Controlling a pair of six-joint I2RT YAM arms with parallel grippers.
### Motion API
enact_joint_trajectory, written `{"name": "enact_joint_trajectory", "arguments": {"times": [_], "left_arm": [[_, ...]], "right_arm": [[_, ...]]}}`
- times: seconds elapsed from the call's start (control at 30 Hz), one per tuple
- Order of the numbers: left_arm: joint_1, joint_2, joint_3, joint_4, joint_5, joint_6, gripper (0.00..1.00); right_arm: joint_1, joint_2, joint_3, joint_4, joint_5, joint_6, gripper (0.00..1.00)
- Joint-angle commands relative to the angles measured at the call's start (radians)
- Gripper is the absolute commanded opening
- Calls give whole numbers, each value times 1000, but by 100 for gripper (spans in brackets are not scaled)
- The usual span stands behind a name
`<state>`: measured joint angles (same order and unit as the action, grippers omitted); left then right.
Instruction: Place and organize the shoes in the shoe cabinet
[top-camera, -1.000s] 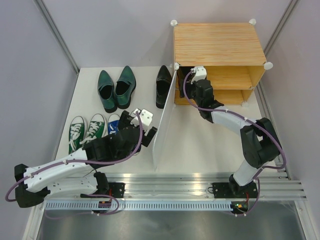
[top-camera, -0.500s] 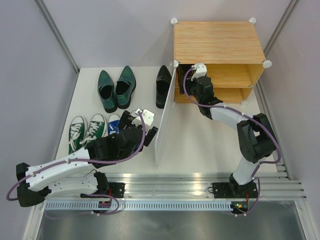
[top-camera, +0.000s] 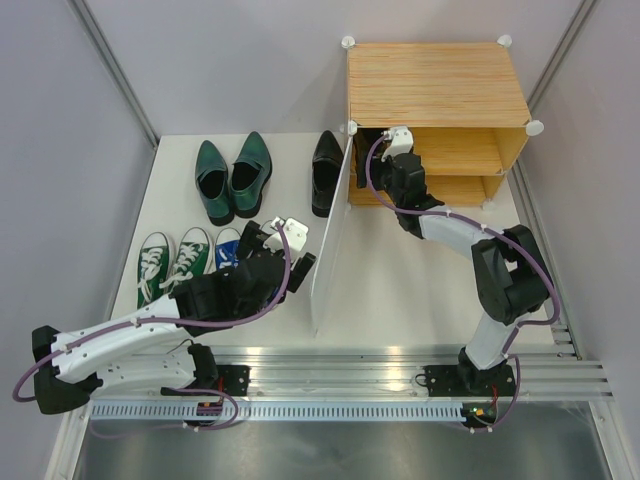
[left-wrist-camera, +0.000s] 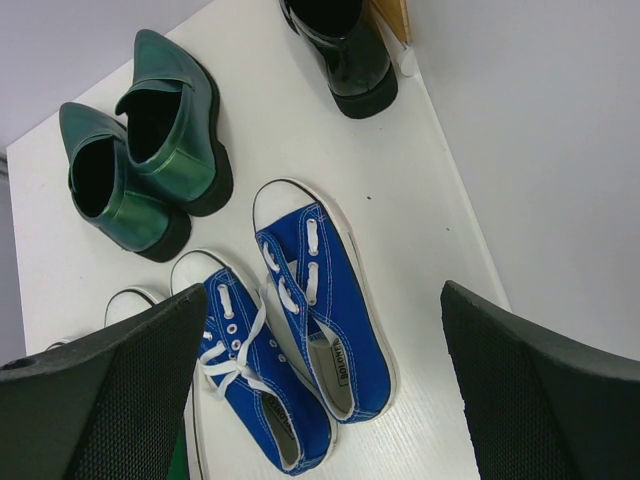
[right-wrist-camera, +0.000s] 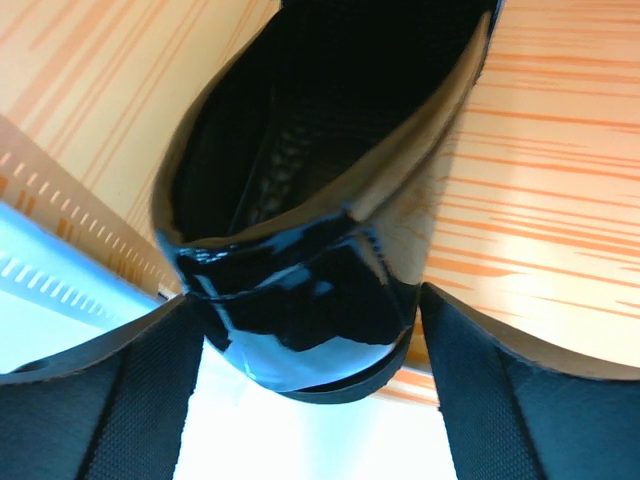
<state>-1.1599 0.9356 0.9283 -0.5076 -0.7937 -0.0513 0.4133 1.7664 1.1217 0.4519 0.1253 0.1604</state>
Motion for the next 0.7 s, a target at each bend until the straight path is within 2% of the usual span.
{"name": "enact_joint_trajectory", "arguments": {"times": [0.0, 0.13, 0.57, 0.67], "left_arm": [[6, -11, 20, 6, 1, 22, 100], [6, -17, 21, 4, 8, 19, 100], [6, -35, 24, 4, 21, 13, 100], [6, -41, 24, 4, 21, 13, 100]], "right_arm": [[1, 1, 47, 16, -50, 18, 89], [1, -50, 29, -2, -62, 16, 98], [1, -196, -72, -51, -41, 42, 98], [1, -229, -117, -56, -36, 54, 92]]}}
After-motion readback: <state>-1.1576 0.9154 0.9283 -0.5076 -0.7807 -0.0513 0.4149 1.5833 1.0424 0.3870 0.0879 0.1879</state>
